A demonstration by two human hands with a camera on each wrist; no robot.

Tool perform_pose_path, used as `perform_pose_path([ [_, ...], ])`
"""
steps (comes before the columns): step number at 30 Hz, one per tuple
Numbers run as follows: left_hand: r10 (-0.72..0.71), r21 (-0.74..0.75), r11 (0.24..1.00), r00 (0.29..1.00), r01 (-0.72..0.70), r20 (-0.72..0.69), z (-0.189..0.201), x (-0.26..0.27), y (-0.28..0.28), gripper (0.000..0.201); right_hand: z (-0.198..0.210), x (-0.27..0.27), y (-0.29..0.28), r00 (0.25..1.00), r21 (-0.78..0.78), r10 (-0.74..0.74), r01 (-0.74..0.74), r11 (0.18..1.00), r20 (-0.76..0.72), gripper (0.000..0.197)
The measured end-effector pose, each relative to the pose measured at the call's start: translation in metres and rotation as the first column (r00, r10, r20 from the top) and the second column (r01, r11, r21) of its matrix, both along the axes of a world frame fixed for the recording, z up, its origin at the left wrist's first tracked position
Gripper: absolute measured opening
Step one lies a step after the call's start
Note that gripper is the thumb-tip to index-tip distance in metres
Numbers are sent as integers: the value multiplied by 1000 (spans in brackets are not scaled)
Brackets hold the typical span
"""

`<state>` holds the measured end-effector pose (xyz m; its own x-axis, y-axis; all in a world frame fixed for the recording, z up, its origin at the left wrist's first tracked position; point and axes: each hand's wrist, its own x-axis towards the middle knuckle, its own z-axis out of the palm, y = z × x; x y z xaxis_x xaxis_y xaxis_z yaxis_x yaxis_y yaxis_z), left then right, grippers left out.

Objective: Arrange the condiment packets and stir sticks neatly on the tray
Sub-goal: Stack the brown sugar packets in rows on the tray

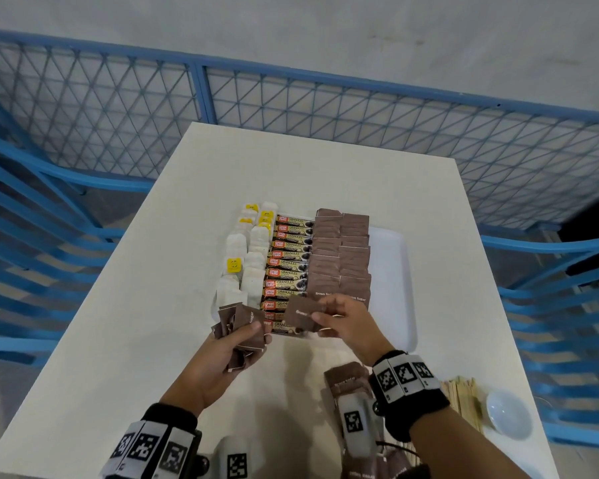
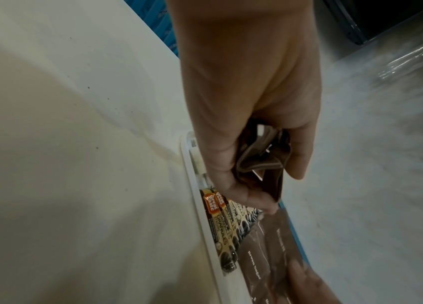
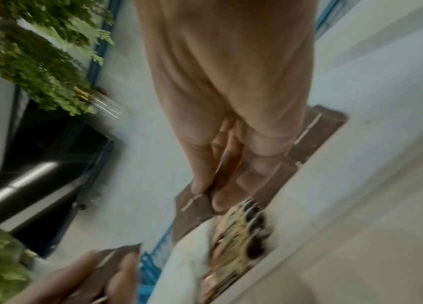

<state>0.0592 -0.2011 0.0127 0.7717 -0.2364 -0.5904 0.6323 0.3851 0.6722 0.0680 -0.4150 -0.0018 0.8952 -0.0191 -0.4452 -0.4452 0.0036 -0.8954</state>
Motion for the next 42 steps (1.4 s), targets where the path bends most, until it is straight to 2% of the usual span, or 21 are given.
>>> perform_pose_path([
  [3,46,-43,998,998,-48,-38,1,1,3,19,-10,7,-19,998,-195,-53,60,979,38,17],
  [5,71,-68,995,996,-75,-56,2,1,4,21,-17,14,-29,996,-363,-60,77,929,60,16],
  [9,68,-34,997,996,-70,-58,2,1,4,21,-25,23,-37,998,-511,-31,56,858,58,18],
  [14,40,21,999,998,-39,-41,2,2,3,20,-30,29,-32,998,-606,22,17,795,57,21],
  [24,-3,60,998,1000,5,-30,-1,0,6,26,-40,34,-24,995,-640,-2,65,765,99,17],
  [29,-22,92,996,1000,23,-7,1,2,4,29,-39,29,-17,981,-711,37,112,694,191,31],
  [31,-32,92,995,999,32,0,2,2,3,28,-28,26,-6,967,-700,108,88,709,231,28],
  [32,-34,94,995,999,34,3,2,2,3,28,-20,23,1,961,-670,149,46,741,232,24],
  [34,-41,99,994,999,39,15,1,2,1,29,-4,17,15,954,-555,230,-89,827,191,22],
  [37,-52,108,993,998,49,30,0,2,0,29,9,7,32,939,-350,325,-268,898,114,26],
  [40,-74,127,990,996,68,43,-1,2,-1,28,9,0,41,939,-157,316,-295,942,131,11],
  [42,-85,144,986,995,77,51,-1,2,0,28,7,-3,42,943,-112,301,-287,951,141,18],
])
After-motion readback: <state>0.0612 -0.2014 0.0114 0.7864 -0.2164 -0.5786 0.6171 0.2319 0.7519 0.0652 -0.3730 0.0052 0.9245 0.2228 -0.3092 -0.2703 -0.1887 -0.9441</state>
